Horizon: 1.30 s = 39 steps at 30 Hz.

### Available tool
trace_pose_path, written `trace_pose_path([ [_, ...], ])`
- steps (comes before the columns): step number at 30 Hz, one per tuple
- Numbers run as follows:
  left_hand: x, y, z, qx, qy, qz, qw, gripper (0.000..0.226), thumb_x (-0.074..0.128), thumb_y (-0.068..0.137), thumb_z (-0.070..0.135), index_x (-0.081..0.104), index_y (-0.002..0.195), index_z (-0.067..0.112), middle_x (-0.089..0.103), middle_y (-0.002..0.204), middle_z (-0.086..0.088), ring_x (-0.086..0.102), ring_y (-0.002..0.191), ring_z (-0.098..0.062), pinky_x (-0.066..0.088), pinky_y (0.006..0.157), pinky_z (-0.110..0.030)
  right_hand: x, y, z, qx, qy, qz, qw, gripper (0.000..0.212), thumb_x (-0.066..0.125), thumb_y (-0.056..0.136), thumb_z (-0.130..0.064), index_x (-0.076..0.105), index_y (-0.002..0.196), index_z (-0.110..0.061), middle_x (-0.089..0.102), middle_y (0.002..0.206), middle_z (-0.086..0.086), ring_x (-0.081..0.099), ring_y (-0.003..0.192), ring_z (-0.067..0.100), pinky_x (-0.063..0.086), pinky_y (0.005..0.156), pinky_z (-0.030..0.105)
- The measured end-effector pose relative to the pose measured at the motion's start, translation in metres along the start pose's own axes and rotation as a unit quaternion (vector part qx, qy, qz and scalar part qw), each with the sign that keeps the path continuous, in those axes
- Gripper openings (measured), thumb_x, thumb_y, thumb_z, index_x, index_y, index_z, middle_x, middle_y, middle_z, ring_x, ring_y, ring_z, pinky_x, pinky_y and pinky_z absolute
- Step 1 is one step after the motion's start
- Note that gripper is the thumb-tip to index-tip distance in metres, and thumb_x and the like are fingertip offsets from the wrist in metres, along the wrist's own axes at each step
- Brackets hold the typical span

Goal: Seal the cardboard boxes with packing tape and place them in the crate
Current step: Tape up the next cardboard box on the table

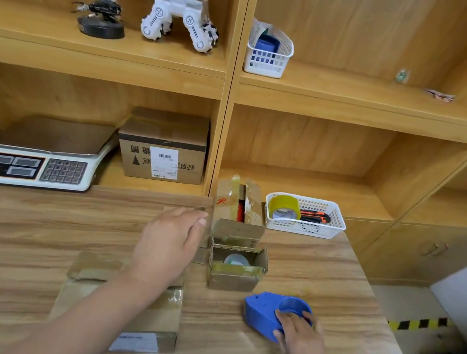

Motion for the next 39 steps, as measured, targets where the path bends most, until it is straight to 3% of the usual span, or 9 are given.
trace_pose_path([
  [3,0.006,-0.002,0.001,-0.023,0.005,-0.009,1.0,0.027,0.056,0.091,0.01,0.07,0.113,0.017,0.069,0.093,0.003,0.053,0.077,-0.005,0.044,0.072,-0.019,0.018,-0.004,0.006,0.031,0.05,-0.057,0.997,0.05,0.096,0.021,-0.017,0.07,0.063,-0.011,0.061,0.055,-0.005,0.061,0.048,0.008,0.035,0.085,0.026],
  [8,0.009,-0.005,0.0,-0.076,-0.023,-0.011,0.997,0.028,0.056,0.091,0.01,0.068,0.115,0.019,0.065,0.097,0.01,0.061,0.086,-0.007,0.047,0.077,-0.018,0.031,-0.005,0.012,0.019,0.081,-0.113,0.99,0.056,0.094,0.009,-0.027,0.065,0.054,-0.011,0.054,0.039,-0.002,0.057,0.041,0.002,0.03,0.092,0.016],
  [11,0.009,-0.01,-0.004,-0.097,-0.032,-0.002,0.995,0.027,0.058,0.09,0.013,0.069,0.114,0.022,0.065,0.098,0.014,0.06,0.088,-0.002,0.042,0.077,-0.01,0.028,0.002,0.014,-0.003,0.029,-0.159,0.987,0.046,0.073,0.066,-0.056,0.068,0.085,-0.014,0.071,0.08,0.002,0.069,0.083,0.013,0.04,0.088,0.024],
  [13,0.007,-0.015,-0.007,-0.112,-0.044,0.001,0.993,0.026,0.058,0.09,0.015,0.07,0.112,0.025,0.065,0.097,0.017,0.059,0.087,0.002,0.041,0.076,-0.006,0.025,0.003,0.013,-0.021,0.067,-0.085,0.994,0.056,0.035,0.092,-0.057,0.066,0.073,-0.014,0.067,0.071,0.003,0.064,0.068,0.025,0.034,0.076,0.029],
  [19,0.0,-0.025,-0.021,-0.17,-0.091,0.017,0.981,0.025,0.06,0.089,0.018,0.07,0.105,0.036,0.064,0.1,0.026,0.053,0.096,0.016,0.038,0.074,0.002,-0.021,0.077,-0.047,-0.015,0.219,0.04,0.975,0.023,0.059,0.08,-0.042,0.063,0.084,-0.02,0.061,0.08,-0.008,0.044,0.083,0.012,0.028,0.072,0.031],
  [23,-0.011,-0.028,-0.033,-0.175,-0.084,0.013,0.981,0.024,0.06,0.089,0.021,0.069,0.105,0.037,0.065,0.101,0.026,0.054,0.096,0.014,0.038,0.078,-0.002,-0.041,0.126,-0.095,0.029,0.397,-0.031,0.917,0.04,0.069,0.079,-0.034,0.057,0.118,-0.031,0.051,0.109,-0.023,0.042,0.11,0.007,0.029,0.092,0.028],
  [26,-0.023,-0.03,-0.045,-0.184,-0.102,0.019,0.977,0.025,0.061,0.088,0.019,0.07,0.103,0.036,0.065,0.1,0.026,0.054,0.095,0.014,0.037,0.076,0.002,-0.05,0.149,-0.126,0.079,0.566,-0.145,0.808,0.06,0.071,0.079,-0.026,0.045,0.131,-0.043,0.048,0.122,-0.024,0.036,0.12,0.003,0.032,0.095,0.022],
  [34,-0.064,-0.036,-0.084,-0.201,-0.132,0.023,0.97,0.038,0.063,0.086,0.015,0.063,0.086,0.053,0.062,0.091,0.038,0.056,0.087,0.015,0.038,0.071,0.001,-0.061,0.163,-0.187,0.09,0.616,-0.166,0.765,0.006,0.072,0.08,-0.014,0.07,0.081,-0.02,0.071,0.083,-0.005,0.063,0.08,0.001,0.046,0.078,0.02],
  [39,-0.078,-0.043,-0.118,-0.257,-0.147,0.046,0.954,0.033,0.064,0.082,0.009,0.07,0.098,0.037,0.066,0.083,0.027,0.057,0.079,0.01,0.038,0.067,0.001,-0.059,0.166,-0.224,0.099,0.603,-0.136,0.78,0.019,0.073,0.079,-0.011,0.067,0.063,-0.021,0.069,0.067,-0.012,0.06,0.065,-0.006,0.042,0.065,0.005],
])
Point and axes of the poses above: each hand's wrist, its own y-axis towards the middle knuckle, its own x-axis out of the palm, z = x × y, the point moved 3 cm from there along y, towards the middle knuckle
